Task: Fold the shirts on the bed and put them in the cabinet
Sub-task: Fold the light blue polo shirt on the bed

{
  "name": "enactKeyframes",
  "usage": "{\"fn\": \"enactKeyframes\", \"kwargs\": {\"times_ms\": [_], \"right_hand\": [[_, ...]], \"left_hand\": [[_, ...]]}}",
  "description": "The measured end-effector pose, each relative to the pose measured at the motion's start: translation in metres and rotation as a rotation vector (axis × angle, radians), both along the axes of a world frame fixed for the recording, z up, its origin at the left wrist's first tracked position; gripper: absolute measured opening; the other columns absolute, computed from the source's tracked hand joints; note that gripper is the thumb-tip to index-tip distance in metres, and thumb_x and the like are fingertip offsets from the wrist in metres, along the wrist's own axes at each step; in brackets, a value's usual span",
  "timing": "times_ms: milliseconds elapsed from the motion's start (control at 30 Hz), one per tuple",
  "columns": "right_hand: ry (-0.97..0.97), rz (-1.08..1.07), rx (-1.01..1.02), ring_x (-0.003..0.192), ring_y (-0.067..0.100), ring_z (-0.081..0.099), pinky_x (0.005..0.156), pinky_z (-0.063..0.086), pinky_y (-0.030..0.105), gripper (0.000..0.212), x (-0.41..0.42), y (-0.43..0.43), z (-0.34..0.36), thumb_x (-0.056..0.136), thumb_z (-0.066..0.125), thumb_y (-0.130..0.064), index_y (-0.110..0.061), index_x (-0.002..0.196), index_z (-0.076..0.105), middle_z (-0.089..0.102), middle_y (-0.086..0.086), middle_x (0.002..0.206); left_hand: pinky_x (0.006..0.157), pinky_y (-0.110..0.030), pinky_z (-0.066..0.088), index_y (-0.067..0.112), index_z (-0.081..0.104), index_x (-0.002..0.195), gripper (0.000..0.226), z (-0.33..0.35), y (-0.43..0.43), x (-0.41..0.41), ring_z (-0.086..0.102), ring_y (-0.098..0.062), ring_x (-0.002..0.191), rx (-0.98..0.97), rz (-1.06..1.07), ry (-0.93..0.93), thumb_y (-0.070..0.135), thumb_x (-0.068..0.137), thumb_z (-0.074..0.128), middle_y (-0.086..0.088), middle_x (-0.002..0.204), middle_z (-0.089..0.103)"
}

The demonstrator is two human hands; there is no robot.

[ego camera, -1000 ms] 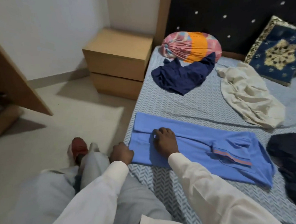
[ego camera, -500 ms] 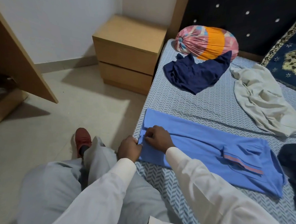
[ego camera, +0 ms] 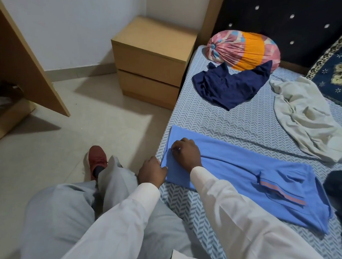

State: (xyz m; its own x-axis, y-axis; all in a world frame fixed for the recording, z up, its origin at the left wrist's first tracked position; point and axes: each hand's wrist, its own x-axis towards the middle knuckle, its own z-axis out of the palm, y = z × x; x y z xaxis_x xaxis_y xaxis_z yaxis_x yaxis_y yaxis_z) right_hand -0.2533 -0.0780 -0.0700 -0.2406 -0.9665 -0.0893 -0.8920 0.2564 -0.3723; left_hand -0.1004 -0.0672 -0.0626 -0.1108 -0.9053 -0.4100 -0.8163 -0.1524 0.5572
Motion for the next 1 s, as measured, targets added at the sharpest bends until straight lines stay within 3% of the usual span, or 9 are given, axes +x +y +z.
{"fn": "enactKeyframes", "kwargs": {"times_ms": [167,333,433,567,733,800,867,933,1000], "right_hand": [[-0.133,-0.076,-0.007,0.087,0.027,0.059,0.070,0.049,0.037,0.020,0.005,-0.009,0.004,0.084,0.059,-0.037,-0.018,0.079,0.064,0.061,0.002,0.084],[-0.015,-0.132,0.189,0.093,0.032,0.061,0.066,0.042,0.034,0.056,0.023,-0.036,0.024,0.080,0.067,-0.053,-0.011,0.111,0.047,0.062,0.011,0.099],[0.039,-0.172,0.271,0.096,0.028,0.063,0.066,0.041,0.030,0.064,0.036,-0.052,0.033,0.070,0.077,-0.045,-0.010,0.116,0.048,0.063,0.006,0.101],[0.096,-0.180,0.349,0.085,0.019,0.068,0.061,0.050,0.025,0.039,0.042,-0.070,0.040,0.074,0.072,-0.030,-0.011,0.105,0.060,0.061,0.000,0.086],[-0.004,-0.269,0.285,0.105,0.026,0.064,0.069,0.044,0.028,0.055,0.033,-0.077,0.037,0.077,0.071,-0.025,-0.008,0.123,0.046,0.064,0.006,0.110],[-0.134,-0.331,0.275,0.108,0.031,0.062,0.071,0.042,0.031,0.054,0.016,-0.078,0.039,0.083,0.066,-0.030,-0.009,0.126,0.041,0.062,0.009,0.111],[-0.427,-0.456,0.270,0.091,0.030,0.064,0.065,0.042,0.030,0.045,-0.005,-0.072,0.041,0.087,0.060,-0.036,-0.004,0.118,0.050,0.063,0.011,0.095],[-0.859,-0.601,0.237,0.055,0.024,0.057,0.049,0.042,0.024,0.017,-0.027,-0.059,0.040,0.089,0.056,-0.019,-0.003,0.086,0.055,0.056,0.009,0.059],[-1.107,-0.677,0.244,0.046,0.021,0.048,0.044,0.043,0.024,0.018,-0.047,-0.041,0.040,0.090,0.053,-0.005,-0.008,0.073,0.047,0.045,0.008,0.054]], "left_hand": [[0.078,-0.034,0.044,0.016,0.060,0.102,0.022,0.008,0.004,-0.003,0.060,-0.035,0.099,0.001,-0.019,-0.034,0.029,0.085,0.056,-0.009,0.117,0.054],[0.083,-0.038,0.045,0.009,0.049,0.116,0.040,0.012,0.007,-0.007,0.058,-0.037,0.111,0.058,0.029,-0.033,0.032,0.086,0.061,-0.016,0.124,0.056],[0.086,-0.035,0.047,0.007,0.052,0.120,0.050,0.013,0.003,-0.008,0.059,-0.035,0.114,0.176,0.043,-0.033,0.037,0.083,0.069,-0.016,0.126,0.060],[0.071,-0.030,0.045,0.010,0.066,0.108,0.039,0.014,-0.005,-0.010,0.064,-0.032,0.099,0.303,0.089,0.104,0.032,0.076,0.066,-0.012,0.113,0.069],[0.068,-0.029,0.043,0.017,0.065,0.094,0.023,0.023,0.007,-0.022,0.065,-0.032,0.093,0.070,0.074,0.181,0.031,0.077,0.059,-0.007,0.100,0.072],[0.069,-0.030,0.041,0.018,0.061,0.098,0.020,0.028,0.016,-0.028,0.063,-0.032,0.098,-0.050,0.020,0.125,0.026,0.079,0.060,-0.006,0.105,0.069],[0.074,-0.034,0.044,0.019,0.056,0.102,0.022,0.029,0.023,-0.033,0.061,-0.033,0.101,-0.138,-0.056,0.088,0.019,0.081,0.058,-0.006,0.109,0.065],[0.078,-0.038,0.048,0.020,0.052,0.104,0.024,0.028,0.029,-0.038,0.060,-0.033,0.101,-0.199,-0.138,0.047,0.014,0.081,0.054,-0.005,0.110,0.062],[0.079,-0.039,0.048,0.021,0.051,0.107,0.026,0.023,0.034,-0.043,0.060,-0.030,0.100,-0.243,-0.243,-0.004,0.012,0.083,0.054,-0.004,0.111,0.060]]}}
